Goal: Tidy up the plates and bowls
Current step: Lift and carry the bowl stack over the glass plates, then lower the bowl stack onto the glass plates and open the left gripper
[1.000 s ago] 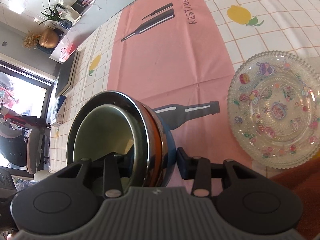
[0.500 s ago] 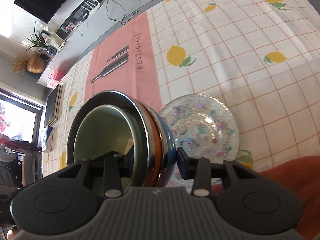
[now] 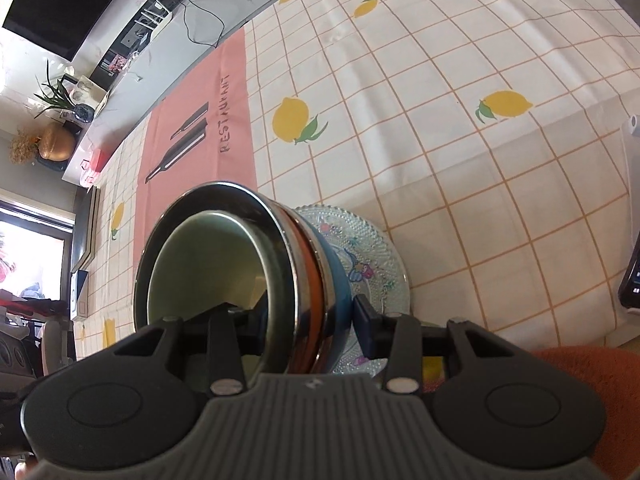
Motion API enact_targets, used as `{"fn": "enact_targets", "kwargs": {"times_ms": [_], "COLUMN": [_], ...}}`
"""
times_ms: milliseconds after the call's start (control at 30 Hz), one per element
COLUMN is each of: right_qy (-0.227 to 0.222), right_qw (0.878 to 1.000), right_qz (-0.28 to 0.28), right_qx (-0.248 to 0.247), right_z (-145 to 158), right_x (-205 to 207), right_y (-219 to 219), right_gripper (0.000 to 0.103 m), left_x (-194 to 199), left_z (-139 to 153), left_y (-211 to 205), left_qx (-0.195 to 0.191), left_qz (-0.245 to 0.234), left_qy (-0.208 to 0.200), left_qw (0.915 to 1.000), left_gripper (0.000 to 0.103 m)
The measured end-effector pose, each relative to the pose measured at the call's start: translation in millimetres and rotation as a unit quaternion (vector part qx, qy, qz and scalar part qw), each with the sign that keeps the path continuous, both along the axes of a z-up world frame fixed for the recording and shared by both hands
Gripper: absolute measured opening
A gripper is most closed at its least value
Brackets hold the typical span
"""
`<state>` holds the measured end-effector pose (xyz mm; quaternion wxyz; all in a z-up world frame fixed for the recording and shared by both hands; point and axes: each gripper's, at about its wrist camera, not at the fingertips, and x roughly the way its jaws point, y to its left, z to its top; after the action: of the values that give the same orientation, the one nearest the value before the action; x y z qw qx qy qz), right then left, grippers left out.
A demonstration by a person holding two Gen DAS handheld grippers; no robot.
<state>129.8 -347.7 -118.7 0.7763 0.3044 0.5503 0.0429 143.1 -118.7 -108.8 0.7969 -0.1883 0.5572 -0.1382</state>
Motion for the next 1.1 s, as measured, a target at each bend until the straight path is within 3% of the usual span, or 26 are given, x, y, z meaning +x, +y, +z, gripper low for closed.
{"fn": "enact_targets", "kwargs": {"times_ms": [667,733,800,933,1100], "right_qy": [0.002,0.002,0.003,0.001,-0.015], "right_qw": [1.000,1.000,1.000,1.000,0.998], "right_qz": [0.005,0.008,0.007,0.009,0.016], "right_qx": [0.003,-0.010,-0.022,-0.021,-0.056], "right_z": [-8.6,-7.8,-7.8,-8.0,4.8], "right_x": [0.1,0.2,-0.3,-3.2,-9.0], "right_y": [-1.5,0.6,1.4,0.3,4.3], "right_gripper": [0.043,0.051,0.060,0.060,0.063], "left_x": [3.8,2.3,1.1,-1.3,-12.0], "left_z": [-5.5,-4.2,-2.2,2.9,22.3], "left_y": [-0.5,0.9,3.6,8.4,10.9], "left_qx": [-0.001,0.004,0.003,-0.008,0.009], "left_qz": [-0.001,0.003,0.007,0.008,-0.001], "left_qy": [-0.001,-0.013,-0.024,-0.029,-0.064], "left_qw": [1.0000,0.9999,0.9997,0.9995,0.9979], "left_gripper": [0.053,0.066,0.071,0.072,0.072]}}
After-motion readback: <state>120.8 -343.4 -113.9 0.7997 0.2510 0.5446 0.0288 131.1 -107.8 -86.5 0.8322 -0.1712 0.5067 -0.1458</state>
